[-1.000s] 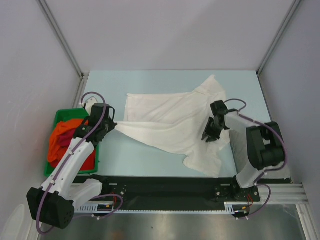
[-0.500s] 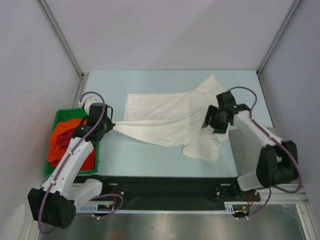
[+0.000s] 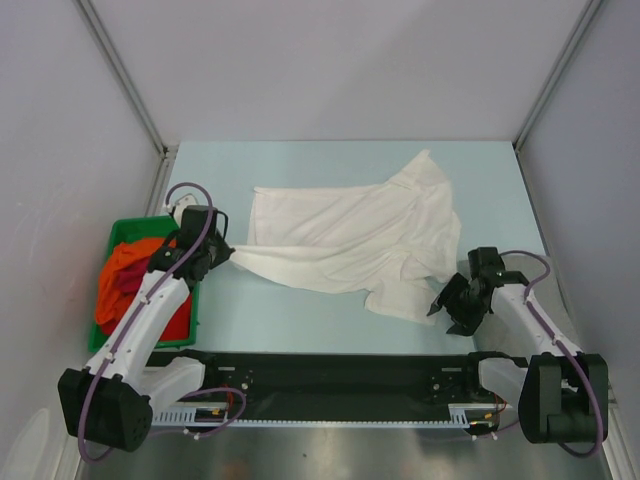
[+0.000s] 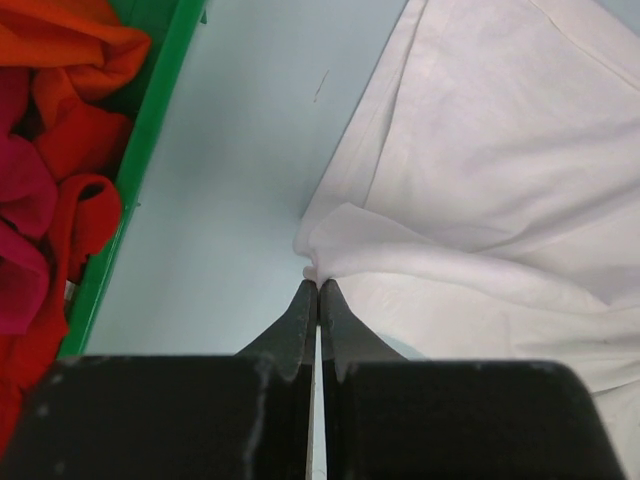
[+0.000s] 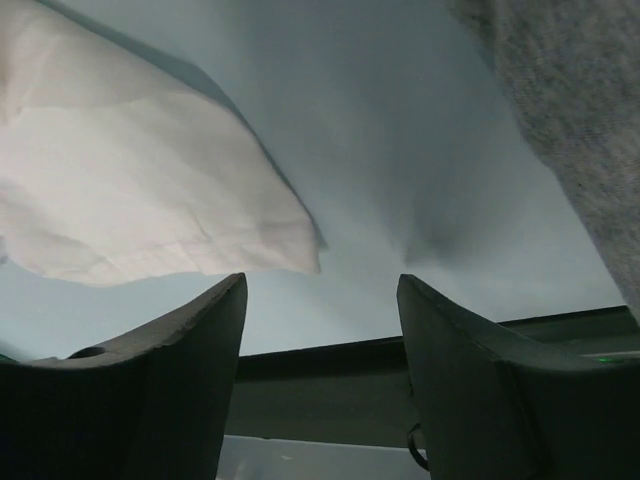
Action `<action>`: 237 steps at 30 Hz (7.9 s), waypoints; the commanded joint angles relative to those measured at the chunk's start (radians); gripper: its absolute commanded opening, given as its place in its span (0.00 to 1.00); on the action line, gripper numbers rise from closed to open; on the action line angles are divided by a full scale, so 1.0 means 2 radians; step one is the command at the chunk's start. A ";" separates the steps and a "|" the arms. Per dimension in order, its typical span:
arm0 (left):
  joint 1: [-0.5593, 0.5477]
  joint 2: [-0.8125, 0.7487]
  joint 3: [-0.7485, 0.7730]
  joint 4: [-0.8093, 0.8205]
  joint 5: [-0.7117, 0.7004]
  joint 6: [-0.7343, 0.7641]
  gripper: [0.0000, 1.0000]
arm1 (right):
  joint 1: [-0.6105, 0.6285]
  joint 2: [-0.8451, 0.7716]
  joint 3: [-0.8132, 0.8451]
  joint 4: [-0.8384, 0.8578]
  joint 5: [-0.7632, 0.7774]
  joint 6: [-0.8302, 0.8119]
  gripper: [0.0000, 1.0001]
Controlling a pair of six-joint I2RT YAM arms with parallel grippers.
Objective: Fold and stack the t-shirts
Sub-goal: Flatten the tshirt out, then fold the tshirt
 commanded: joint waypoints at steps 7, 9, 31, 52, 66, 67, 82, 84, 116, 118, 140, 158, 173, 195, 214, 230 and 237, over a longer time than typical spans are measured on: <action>0.004 -0.012 0.002 0.017 0.009 0.000 0.01 | -0.005 -0.015 -0.049 0.073 -0.028 0.051 0.54; 0.004 -0.012 0.002 0.015 0.009 0.000 0.00 | -0.005 -0.017 -0.056 0.074 -0.025 0.053 0.52; 0.003 -0.012 0.008 0.015 0.014 -0.004 0.00 | -0.005 0.005 -0.063 0.136 -0.020 0.045 0.00; 0.004 0.081 0.405 0.031 0.011 0.044 0.00 | -0.111 0.204 0.831 0.037 -0.041 0.003 0.00; -0.006 0.045 0.699 0.124 0.001 0.146 0.00 | -0.196 0.171 1.033 0.306 -0.054 0.074 0.00; -0.015 0.033 0.704 0.127 -0.002 0.154 0.00 | -0.196 0.167 1.042 0.325 -0.042 0.075 0.00; -0.044 -0.050 0.597 0.155 -0.084 0.174 0.00 | -0.143 0.128 0.939 0.461 -0.001 0.058 0.00; -0.044 -0.064 0.517 0.174 -0.100 0.171 0.00 | -0.130 0.121 0.862 0.456 -0.014 0.040 0.00; 0.069 0.492 0.338 0.304 -0.013 0.097 0.00 | -0.069 0.510 0.607 0.440 -0.127 -0.057 0.00; 0.077 0.505 0.351 0.287 -0.007 0.097 0.00 | -0.067 0.524 0.638 0.425 -0.125 -0.056 0.00; 0.095 0.263 0.478 0.276 0.092 0.131 0.00 | -0.112 0.471 0.900 0.431 -0.097 -0.005 0.00; 0.131 0.038 0.599 0.221 0.085 0.112 0.00 | -0.198 0.175 0.857 0.521 -0.127 0.091 0.00; 0.086 -0.032 0.528 0.211 0.037 0.154 0.00 | -0.220 0.145 0.908 0.501 -0.128 0.095 0.00; 0.095 0.245 0.113 0.451 0.044 0.109 0.00 | -0.049 0.337 0.501 0.577 -0.166 -0.055 0.00; 0.124 0.460 0.283 0.299 0.120 0.093 0.00 | -0.034 0.491 0.628 0.373 -0.122 -0.035 0.00; 0.133 0.450 0.327 0.076 0.169 0.123 0.00 | -0.072 0.343 0.458 0.193 -0.145 -0.007 0.00; 0.143 0.458 0.332 0.038 0.169 0.143 0.00 | -0.073 0.303 0.416 0.186 -0.143 -0.034 0.00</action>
